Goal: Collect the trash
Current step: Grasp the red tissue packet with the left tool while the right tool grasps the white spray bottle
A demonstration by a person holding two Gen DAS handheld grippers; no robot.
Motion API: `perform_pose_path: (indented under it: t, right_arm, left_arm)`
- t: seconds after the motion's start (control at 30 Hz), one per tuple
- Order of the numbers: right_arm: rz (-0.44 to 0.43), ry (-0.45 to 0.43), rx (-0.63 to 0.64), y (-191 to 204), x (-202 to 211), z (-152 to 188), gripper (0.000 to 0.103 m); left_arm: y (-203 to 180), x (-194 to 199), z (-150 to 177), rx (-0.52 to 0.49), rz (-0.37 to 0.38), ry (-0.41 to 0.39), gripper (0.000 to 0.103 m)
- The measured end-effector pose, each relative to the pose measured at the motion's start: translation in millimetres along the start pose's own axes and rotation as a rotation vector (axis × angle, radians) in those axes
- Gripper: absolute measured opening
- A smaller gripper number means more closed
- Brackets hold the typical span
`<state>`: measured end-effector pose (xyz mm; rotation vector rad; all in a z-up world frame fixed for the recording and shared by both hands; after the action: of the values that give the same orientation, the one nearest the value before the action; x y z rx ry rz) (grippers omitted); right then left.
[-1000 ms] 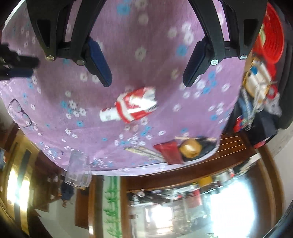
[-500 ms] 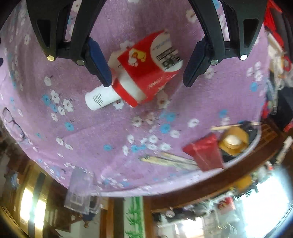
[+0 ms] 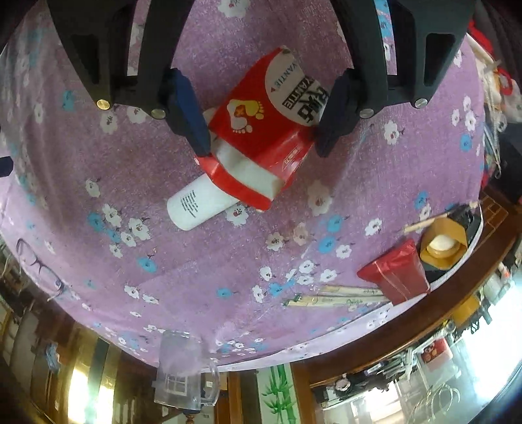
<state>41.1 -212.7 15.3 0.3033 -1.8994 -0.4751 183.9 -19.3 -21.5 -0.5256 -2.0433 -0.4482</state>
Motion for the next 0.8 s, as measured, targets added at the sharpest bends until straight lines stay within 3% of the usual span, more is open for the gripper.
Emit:
perform_pose_path:
  t: [0.2,0.47,0.6,0.8]
  right_arm:
    - [-0.006,0.009,0.016,10,-7,-5,0.064]
    - [-0.019,0.029,0.068,22,-18,-18,0.064]
    - [-0.042,0.023,0.207,49,-24,-43,0.064]
    - [-0.033,0.042,0.456,92,-60,-80,0.064]
  left_arm:
    - [14,-7,6,0.07,0.02,0.009,0.069]
    - [33,17,46,0.231,-0.047,0.002,0.062]
    - [35,35,77,0.333,-0.098,0.009,0.06]
    - [30,61,120,0.476,-0.113,0.021,0.06]
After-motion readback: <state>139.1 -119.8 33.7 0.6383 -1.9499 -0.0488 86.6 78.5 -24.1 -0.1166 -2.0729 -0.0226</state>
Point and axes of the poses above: each gripper's, at about its wrist camera, not at the fingertips, and x roughly against the way its jaws point, y to its left, z to its underside, the point moved 6 cm from there along -x, roughly the way its jaws point, and after that the axes turned 1 degree about y, right-handed, at the moved point
